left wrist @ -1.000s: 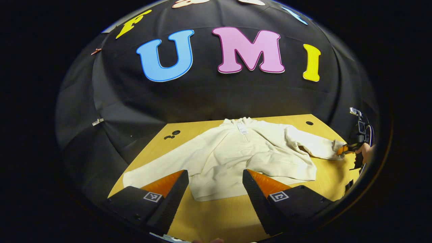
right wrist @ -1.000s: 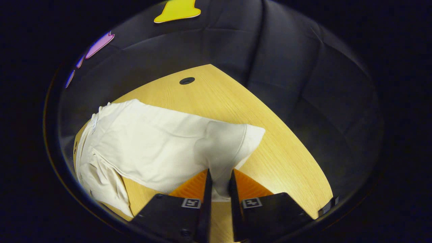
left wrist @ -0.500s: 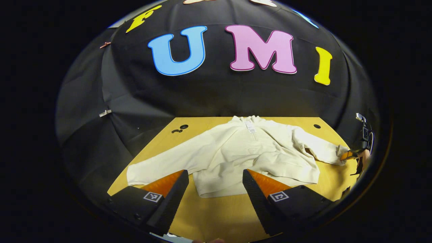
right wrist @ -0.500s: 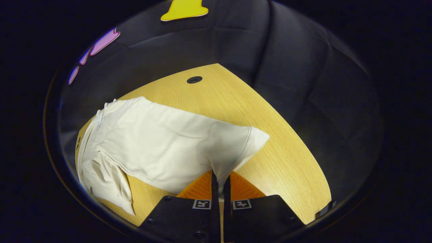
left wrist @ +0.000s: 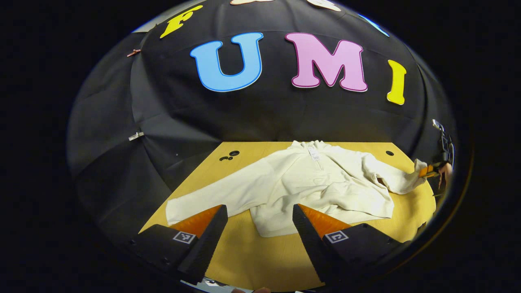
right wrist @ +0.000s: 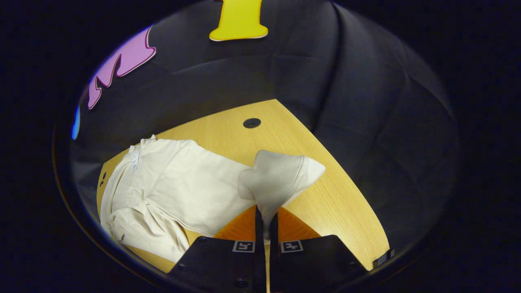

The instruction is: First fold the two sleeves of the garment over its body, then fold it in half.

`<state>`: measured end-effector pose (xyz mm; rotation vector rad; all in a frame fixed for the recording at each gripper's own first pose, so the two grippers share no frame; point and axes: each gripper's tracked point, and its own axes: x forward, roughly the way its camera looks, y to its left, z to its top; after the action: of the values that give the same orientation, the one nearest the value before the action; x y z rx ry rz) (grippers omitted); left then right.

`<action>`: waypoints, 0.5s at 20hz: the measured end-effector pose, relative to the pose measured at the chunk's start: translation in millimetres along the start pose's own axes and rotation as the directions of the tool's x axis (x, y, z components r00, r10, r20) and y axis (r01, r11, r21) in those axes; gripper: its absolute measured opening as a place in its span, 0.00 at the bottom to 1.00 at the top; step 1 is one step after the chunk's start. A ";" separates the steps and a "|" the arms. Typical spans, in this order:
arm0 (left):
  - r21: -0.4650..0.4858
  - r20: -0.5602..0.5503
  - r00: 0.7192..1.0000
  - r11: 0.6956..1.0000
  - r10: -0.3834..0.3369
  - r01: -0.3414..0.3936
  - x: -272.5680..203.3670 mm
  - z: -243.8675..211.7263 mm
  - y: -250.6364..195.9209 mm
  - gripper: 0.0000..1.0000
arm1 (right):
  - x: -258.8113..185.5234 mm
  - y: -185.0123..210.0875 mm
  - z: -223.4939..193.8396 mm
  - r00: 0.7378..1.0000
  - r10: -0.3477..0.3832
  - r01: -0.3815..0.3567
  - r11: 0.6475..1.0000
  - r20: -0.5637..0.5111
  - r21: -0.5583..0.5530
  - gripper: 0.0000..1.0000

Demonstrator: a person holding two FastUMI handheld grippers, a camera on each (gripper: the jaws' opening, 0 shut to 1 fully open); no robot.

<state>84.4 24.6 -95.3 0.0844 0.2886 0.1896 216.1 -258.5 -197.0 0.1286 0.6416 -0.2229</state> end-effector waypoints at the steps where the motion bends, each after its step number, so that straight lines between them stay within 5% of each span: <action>1: -0.003 0.001 1.000 1.000 0.000 0.000 0.5 -1.1 4.3 0.99 | -2.5 12.2 11.1 1.000 0.014 -0.014 1.000 0.017 -0.011 0.08; 10: -0.084 0.020 0.999 0.996 0.044 -0.042 0.4 2.6 50.9 0.99 | -17.3 139.1 82.2 0.981 0.162 -0.150 0.983 0.107 -0.107 0.08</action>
<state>76.8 74.4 -87.3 0.0099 0.2572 0.2432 284.2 -136.4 -114.3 0.0705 0.5238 -0.0464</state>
